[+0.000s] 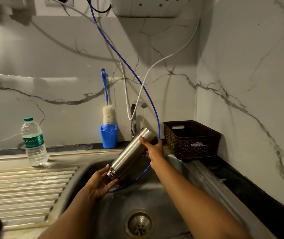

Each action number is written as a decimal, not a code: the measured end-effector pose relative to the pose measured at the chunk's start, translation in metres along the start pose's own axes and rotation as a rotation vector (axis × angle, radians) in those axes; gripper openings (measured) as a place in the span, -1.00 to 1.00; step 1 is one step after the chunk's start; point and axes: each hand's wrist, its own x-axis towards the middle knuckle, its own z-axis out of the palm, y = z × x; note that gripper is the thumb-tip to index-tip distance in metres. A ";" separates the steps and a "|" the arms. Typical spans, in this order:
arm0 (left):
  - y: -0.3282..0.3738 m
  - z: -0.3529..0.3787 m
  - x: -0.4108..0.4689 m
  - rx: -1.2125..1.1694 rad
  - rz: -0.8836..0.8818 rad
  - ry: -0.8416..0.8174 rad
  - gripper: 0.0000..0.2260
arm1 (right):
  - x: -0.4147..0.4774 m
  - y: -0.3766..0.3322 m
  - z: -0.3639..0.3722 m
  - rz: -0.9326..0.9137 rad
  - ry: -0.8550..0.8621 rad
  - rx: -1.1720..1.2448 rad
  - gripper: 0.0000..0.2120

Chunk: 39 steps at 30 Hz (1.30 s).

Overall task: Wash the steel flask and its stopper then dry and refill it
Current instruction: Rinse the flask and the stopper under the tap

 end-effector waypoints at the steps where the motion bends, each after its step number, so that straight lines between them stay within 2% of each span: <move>1: 0.000 0.000 0.001 0.008 -0.025 0.002 -0.69 | 0.000 0.001 0.001 -0.005 -0.010 0.008 -0.24; 7: -0.004 0.000 0.007 0.012 -0.157 -0.020 -0.65 | 0.002 0.005 0.005 -0.023 -0.023 -0.035 -0.25; 14: -0.008 0.000 0.013 0.014 -0.143 0.034 -0.62 | -0.001 0.004 0.006 0.000 -0.003 -0.115 -0.27; 19: -0.008 -0.001 0.011 -0.002 -0.111 0.062 -0.66 | -0.001 0.004 0.005 -0.010 -0.001 -0.077 -0.30; 24: -0.008 0.006 0.004 0.004 -0.043 0.073 -0.73 | 0.001 0.003 0.003 0.027 -0.034 -0.101 -0.29; 30: -0.007 0.014 0.004 -0.006 0.073 0.116 -0.90 | 0.001 -0.001 -0.006 0.102 0.024 -0.068 -0.28; 35: -0.007 0.025 0.001 -0.005 0.220 0.075 -0.80 | 0.001 -0.016 -0.017 0.203 0.124 -0.043 -0.25; 39: -0.005 0.028 -0.003 -0.022 0.280 0.041 -0.66 | -0.002 -0.028 -0.024 0.190 0.119 -0.042 -0.24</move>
